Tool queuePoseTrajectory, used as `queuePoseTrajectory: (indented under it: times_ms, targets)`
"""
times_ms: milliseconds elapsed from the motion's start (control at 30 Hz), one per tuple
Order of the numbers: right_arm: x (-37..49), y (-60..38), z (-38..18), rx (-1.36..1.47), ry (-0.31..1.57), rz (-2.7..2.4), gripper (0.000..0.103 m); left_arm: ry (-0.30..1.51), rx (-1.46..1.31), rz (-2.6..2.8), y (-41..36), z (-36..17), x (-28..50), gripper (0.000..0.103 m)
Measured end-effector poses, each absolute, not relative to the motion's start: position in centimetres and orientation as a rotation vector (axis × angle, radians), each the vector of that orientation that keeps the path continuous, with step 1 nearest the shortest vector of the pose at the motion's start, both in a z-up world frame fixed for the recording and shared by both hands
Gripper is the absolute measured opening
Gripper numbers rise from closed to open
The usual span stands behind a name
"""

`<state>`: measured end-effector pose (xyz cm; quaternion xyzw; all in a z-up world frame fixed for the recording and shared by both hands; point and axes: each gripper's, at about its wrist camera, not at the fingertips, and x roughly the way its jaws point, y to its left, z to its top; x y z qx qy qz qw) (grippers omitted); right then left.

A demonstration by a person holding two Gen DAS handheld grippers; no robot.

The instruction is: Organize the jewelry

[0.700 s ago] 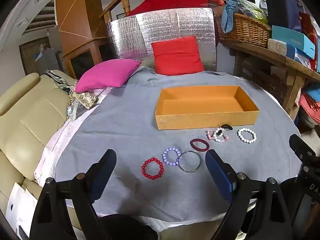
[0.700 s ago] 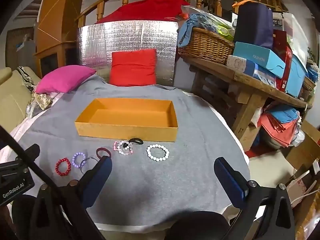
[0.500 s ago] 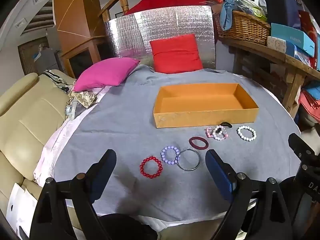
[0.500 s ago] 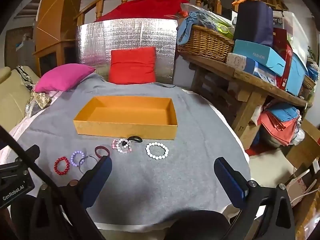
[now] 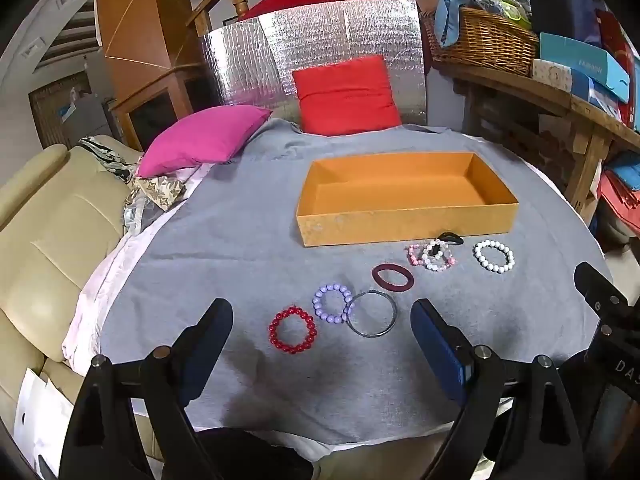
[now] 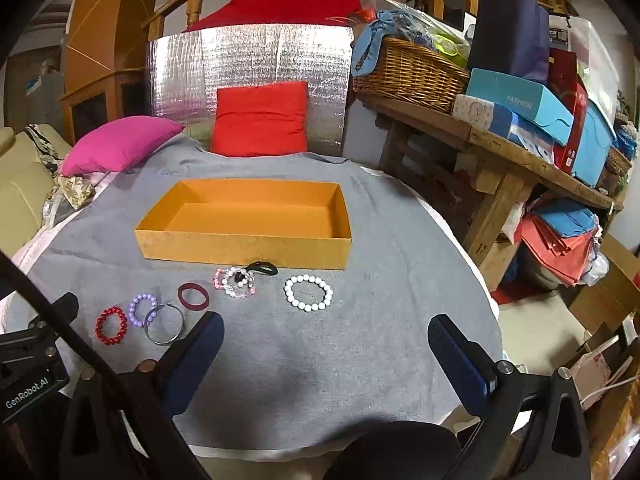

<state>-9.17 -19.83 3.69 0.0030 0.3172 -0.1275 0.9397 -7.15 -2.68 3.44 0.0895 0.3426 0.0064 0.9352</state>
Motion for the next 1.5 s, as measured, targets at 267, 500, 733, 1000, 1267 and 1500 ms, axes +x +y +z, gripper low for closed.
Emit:
queuePoseTrajectory:
  times_ms: [267,500,733,1000,1267,1500]
  targets:
    - [-8.6,-20.4,3.0,0.021,0.654,-0.269,0.103,0.723,0.190,0.005,-2.9,2.7,-6.5,0.091]
    - [-7.9,-20.6,2.5,0.028,0.654,-0.273,0.103,0.734,0.188,0.002,-3.1,2.3,-6.0,0.091]
    - [-7.4,-20.6,2.1,0.028,0.667,-0.278,0.103,0.750,0.190,-0.002,-3.2,1.8,-5.4,0.091]
    - [-7.0,-20.9,1.7,0.052,0.674,-0.280,0.103,0.760,0.190,-0.006,-3.3,1.4,-4.9,0.091]
    - [-6.4,-21.0,1.3,0.059,0.687,-0.280,0.103,0.771,0.191,-0.007,-3.4,0.7,-4.4,0.091]
    - [-5.8,-21.0,0.8,0.049,0.697,-0.285,0.103,0.784,0.189,-0.009,-3.3,0.3,-3.7,0.091]
